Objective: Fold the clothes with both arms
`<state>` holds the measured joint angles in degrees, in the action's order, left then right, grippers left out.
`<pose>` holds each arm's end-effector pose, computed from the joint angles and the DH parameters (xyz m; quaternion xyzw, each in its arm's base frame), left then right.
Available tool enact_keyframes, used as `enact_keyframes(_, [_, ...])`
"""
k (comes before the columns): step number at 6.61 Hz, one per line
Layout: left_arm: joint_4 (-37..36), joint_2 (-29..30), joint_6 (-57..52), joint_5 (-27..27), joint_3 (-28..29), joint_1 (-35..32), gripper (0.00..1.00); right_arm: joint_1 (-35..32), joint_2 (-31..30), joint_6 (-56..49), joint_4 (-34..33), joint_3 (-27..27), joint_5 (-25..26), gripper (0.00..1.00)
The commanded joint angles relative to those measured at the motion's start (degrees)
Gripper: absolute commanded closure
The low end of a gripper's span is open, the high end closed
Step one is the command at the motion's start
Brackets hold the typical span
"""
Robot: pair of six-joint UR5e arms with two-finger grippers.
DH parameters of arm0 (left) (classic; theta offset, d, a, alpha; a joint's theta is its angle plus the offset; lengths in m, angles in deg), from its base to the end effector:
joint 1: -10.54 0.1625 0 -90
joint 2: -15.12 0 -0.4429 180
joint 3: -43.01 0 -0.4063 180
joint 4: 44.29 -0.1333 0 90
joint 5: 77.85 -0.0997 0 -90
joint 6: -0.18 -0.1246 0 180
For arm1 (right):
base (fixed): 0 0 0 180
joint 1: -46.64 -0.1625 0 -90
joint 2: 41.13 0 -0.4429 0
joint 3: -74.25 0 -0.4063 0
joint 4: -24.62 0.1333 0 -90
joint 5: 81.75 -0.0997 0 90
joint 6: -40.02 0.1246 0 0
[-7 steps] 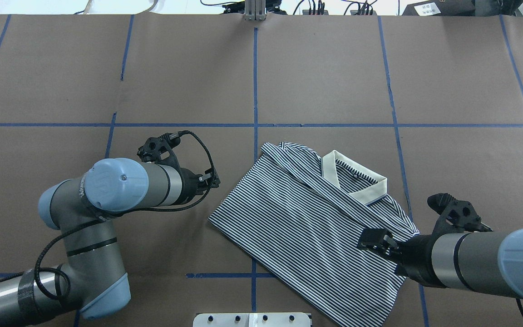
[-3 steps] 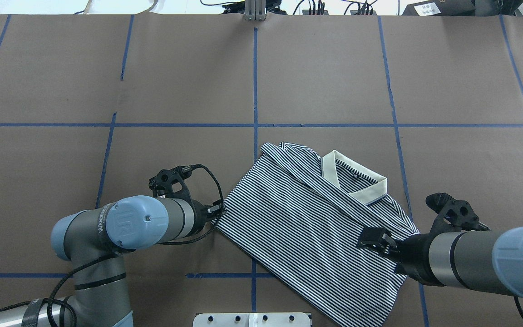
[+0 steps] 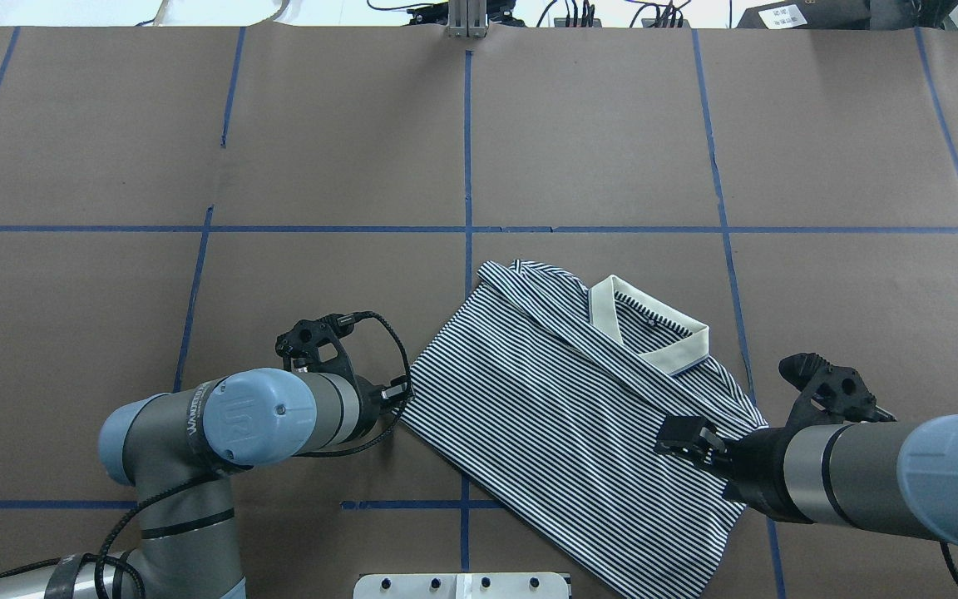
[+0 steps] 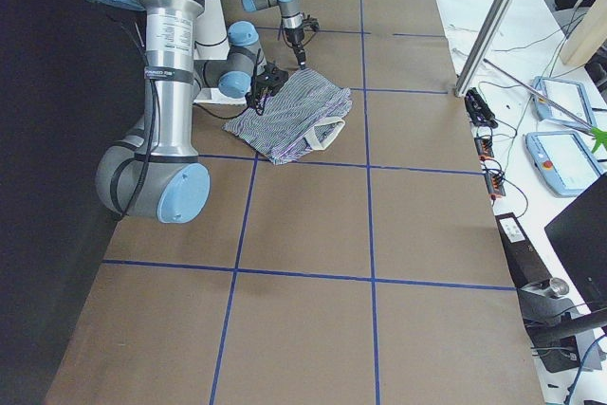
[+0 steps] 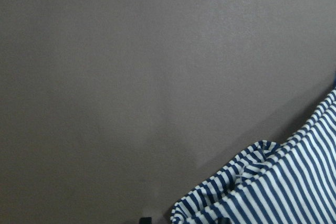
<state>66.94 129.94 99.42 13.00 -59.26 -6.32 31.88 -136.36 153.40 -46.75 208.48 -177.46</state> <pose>0.6015 -0.3197 0.3000 0.0259 0.4866 -0.1937 0.8515 -0.3884 -0.2274 0.3300 -0.0797 -0.4767 0.2632 0.8349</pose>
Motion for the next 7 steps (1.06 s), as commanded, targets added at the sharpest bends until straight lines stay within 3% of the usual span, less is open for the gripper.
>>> enact_keyframes(1, [-0.04,-0.13,0.08,-1.89,0.04,0.07,0.84,-0.09,-0.04,0.0,0.0,-0.02,0.0,0.0])
enact_keyframes(2, [-0.04,-0.13,0.08,-2.16,0.04,0.07,1.0,-0.09,-0.04,0.0,0.0,-0.02,0.0,0.0])
enact_keyframes(5, [-1.87,-0.13,-0.79,-2.17,-4.23,-1.41,1.0,-0.27,-0.13,0.09,0.0,-0.11,0.09,0.0])
enact_keyframes(6, [-6.15,-0.22,-6.28,-2.08,-5.22,-4.73,1.0,-0.27,-0.04,0.0,0.0,-0.02,0.09,0.0])
enact_keyframes(7, [-5.5,0.22,-12.6,-2.08,-2.62,-10.42,1.0,-0.27,-0.04,0.0,0.0,-0.11,0.09,0.0])
